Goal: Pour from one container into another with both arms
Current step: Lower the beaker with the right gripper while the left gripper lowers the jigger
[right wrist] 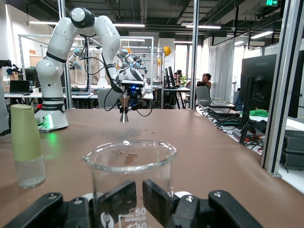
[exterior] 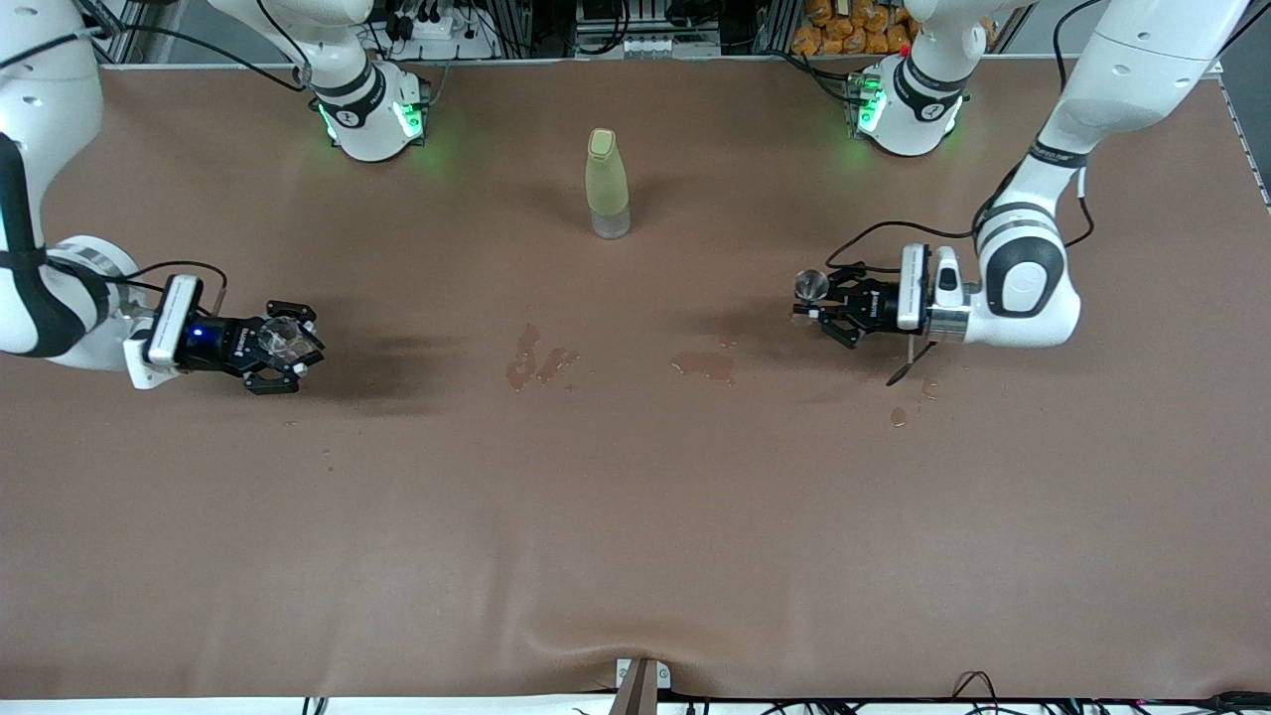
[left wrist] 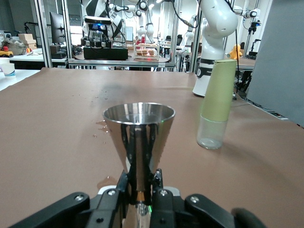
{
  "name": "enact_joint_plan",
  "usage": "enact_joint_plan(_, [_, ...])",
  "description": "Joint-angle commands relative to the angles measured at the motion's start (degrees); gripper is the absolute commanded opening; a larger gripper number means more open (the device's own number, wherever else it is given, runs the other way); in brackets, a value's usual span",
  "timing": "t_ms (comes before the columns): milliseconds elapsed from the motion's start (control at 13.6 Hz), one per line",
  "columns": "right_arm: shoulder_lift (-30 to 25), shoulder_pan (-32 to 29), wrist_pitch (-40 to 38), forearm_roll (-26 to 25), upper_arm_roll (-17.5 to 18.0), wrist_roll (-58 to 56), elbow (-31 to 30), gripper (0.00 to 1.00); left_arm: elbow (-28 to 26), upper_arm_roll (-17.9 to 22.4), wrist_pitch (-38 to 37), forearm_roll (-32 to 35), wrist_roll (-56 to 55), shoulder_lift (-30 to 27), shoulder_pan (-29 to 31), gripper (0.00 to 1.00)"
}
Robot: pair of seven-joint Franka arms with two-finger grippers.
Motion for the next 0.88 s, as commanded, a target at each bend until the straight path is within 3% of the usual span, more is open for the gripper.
enact_joint_plan(0, [4.7,-0.9,-1.0,-1.0,0.6,-2.3,1.9,0.00,-1.1,-0.6,-3.1,4.0,0.1,-2.0,4.9,0.00])
enact_joint_plan(806, [15.4,0.1,5.2,-0.3,1.0,-11.1,4.8,0.00,0.6,-0.4,-6.6,12.7,0.3,0.4,19.0,0.00])
